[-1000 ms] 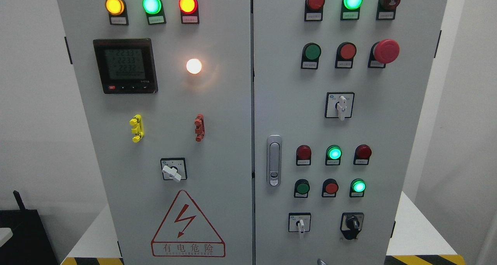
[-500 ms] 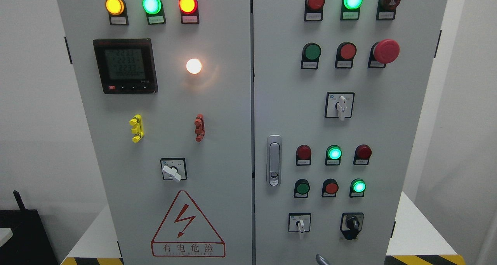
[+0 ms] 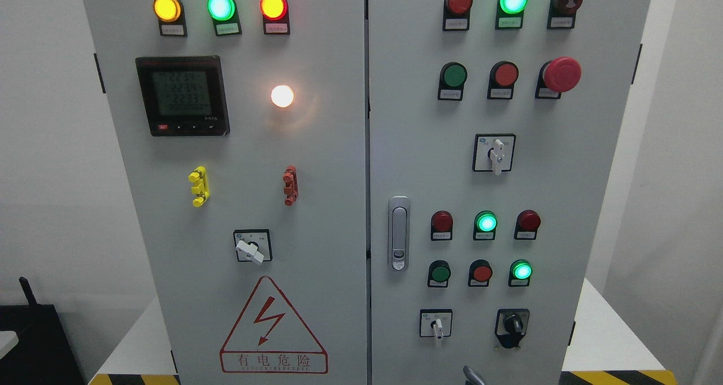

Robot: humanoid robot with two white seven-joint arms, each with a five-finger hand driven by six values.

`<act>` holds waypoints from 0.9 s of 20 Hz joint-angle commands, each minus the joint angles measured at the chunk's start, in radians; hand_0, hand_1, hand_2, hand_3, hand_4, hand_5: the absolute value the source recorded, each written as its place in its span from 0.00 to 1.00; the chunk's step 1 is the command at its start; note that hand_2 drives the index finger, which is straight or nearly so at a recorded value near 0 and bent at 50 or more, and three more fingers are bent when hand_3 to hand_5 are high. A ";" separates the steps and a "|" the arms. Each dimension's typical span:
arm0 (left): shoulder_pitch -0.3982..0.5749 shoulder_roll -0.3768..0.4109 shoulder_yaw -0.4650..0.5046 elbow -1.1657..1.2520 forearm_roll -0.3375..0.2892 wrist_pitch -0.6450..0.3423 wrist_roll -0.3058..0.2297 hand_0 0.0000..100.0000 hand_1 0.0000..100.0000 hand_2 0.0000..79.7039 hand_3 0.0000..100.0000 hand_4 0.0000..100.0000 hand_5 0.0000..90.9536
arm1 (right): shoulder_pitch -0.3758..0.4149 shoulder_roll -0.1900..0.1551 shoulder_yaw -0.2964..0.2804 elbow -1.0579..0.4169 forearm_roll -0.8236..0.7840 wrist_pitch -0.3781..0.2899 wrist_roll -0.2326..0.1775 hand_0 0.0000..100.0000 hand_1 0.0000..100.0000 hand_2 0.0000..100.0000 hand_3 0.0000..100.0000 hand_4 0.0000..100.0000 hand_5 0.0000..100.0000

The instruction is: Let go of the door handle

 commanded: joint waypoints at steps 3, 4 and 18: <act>0.000 0.000 -0.014 0.020 0.000 0.001 -0.001 0.12 0.39 0.00 0.00 0.00 0.00 | -0.032 0.032 0.001 -0.003 0.283 0.002 -0.142 0.42 0.33 0.00 0.79 0.89 1.00; 0.000 0.000 -0.014 0.020 0.000 0.001 -0.001 0.12 0.39 0.00 0.00 0.00 0.00 | -0.038 0.035 0.001 -0.003 0.323 0.002 -0.155 0.39 0.36 0.00 0.86 0.94 1.00; 0.000 0.000 -0.014 0.020 0.000 0.001 -0.001 0.12 0.39 0.00 0.00 0.00 0.00 | -0.165 0.058 -0.012 0.029 0.840 0.136 -0.189 0.30 0.37 0.02 1.00 1.00 1.00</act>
